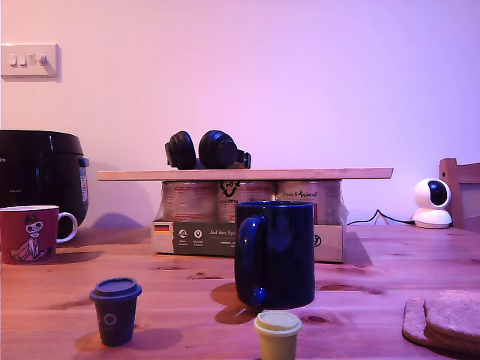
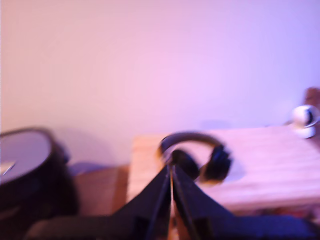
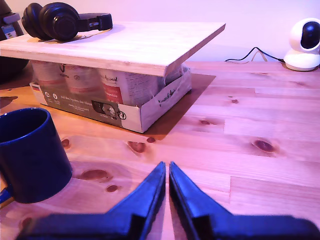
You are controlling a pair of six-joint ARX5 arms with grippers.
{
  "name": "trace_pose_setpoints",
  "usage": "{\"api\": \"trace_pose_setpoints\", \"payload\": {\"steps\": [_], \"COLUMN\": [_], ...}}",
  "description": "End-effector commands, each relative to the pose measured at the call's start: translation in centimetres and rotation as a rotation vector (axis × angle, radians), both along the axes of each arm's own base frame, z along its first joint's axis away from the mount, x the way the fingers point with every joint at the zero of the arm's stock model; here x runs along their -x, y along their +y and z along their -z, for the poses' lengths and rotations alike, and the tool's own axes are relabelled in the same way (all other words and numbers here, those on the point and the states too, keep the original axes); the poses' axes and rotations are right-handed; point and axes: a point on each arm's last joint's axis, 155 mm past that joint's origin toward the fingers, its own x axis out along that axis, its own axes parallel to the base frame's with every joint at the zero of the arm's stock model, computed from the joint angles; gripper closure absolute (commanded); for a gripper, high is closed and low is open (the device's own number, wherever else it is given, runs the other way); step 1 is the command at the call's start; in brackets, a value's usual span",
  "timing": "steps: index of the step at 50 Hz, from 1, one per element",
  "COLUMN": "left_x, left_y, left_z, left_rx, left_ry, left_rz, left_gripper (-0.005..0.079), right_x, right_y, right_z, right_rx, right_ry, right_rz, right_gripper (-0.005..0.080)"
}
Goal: Slide the blue coffee cup to the right
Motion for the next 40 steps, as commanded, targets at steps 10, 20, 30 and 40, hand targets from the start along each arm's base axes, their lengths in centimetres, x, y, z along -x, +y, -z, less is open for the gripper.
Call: {"api": "trace_pose_setpoints", "payload": {"steps": [10,20,30,40], "left_x": [0.9,1.3,1.8,2.1], "left_y": [1.1,1.8,2.9,3.7], "left_z": [4.2,7.0,8.5,8.9], "left_rx": [-0.005,0.016,0.027,0.054], "left_ry": [0.006,0.004,-0.018,-0.025], "left_rz": [-0.029,-0.050,-0.083,-0.107], "left_gripper": [0.0763,0.0763,0.0763,0.0763], "right_x": [0.0,0.0,0.0,0.0], "right_y": [0.0,0.0,0.0,0.0], "right_z": [0.2,0.2,0.2,0.2], "right_rx": [0.001,0.001,0.001,0.001], "right_ry": [-0.003,-0.003,-0.003,-0.003], "right_rz": [0.001,0.001,0.001,0.001], "right_gripper": [0.0763,0.0763,0.0763,0.0763]}}
